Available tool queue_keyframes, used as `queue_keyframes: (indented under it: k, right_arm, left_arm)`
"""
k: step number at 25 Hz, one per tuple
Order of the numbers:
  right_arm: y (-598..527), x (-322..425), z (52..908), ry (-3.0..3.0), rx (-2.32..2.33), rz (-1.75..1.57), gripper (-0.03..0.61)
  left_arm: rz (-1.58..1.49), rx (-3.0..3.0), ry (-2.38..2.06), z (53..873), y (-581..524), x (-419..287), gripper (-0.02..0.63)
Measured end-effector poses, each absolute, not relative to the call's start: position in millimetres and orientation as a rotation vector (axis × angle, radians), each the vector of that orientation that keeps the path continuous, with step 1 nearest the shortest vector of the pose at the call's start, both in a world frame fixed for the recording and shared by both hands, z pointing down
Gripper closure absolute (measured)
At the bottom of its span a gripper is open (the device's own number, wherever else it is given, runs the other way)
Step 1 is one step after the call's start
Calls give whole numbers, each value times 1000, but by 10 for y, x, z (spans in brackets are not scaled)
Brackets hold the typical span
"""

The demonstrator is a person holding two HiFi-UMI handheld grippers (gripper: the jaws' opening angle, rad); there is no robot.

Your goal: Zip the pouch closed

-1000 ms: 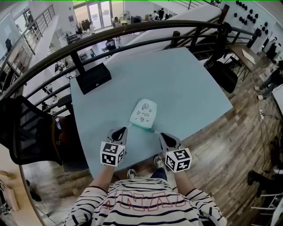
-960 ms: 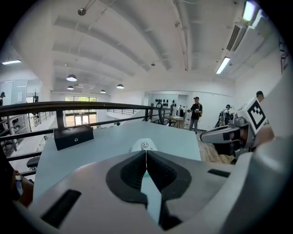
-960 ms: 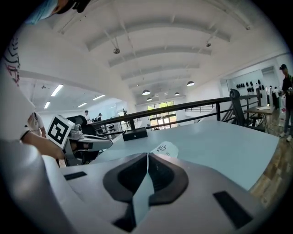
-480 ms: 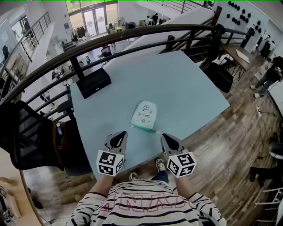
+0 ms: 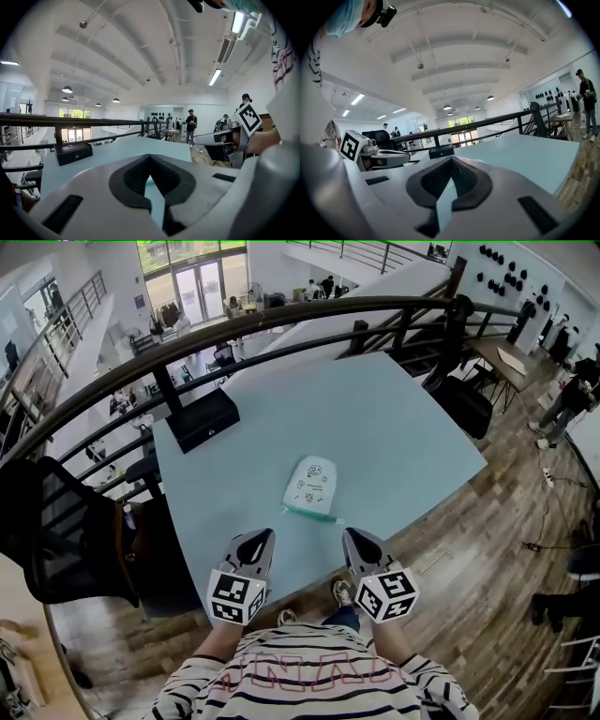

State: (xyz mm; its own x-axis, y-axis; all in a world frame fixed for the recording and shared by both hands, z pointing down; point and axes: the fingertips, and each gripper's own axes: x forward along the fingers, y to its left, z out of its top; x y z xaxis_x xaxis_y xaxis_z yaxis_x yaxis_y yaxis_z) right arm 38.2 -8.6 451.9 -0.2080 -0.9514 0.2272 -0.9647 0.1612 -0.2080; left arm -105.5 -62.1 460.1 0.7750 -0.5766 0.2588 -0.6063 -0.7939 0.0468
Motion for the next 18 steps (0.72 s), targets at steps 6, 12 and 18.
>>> queue_keyframes:
  k: [6,12,18]
  right_arm:
    - [-57,360,4546,-2342,1961,488,551]
    - [-49,373,4564,-2331,1963,479,551]
    - [-52,346,4580,-2319,1961,487,551]
  left_arm:
    - [340,2840,-946,4588,-590,-1106,589]
    - [352,2868,-946,4576,-566,-1072,589]
    - [348,2874,-937,4550,-568,-1086,589]
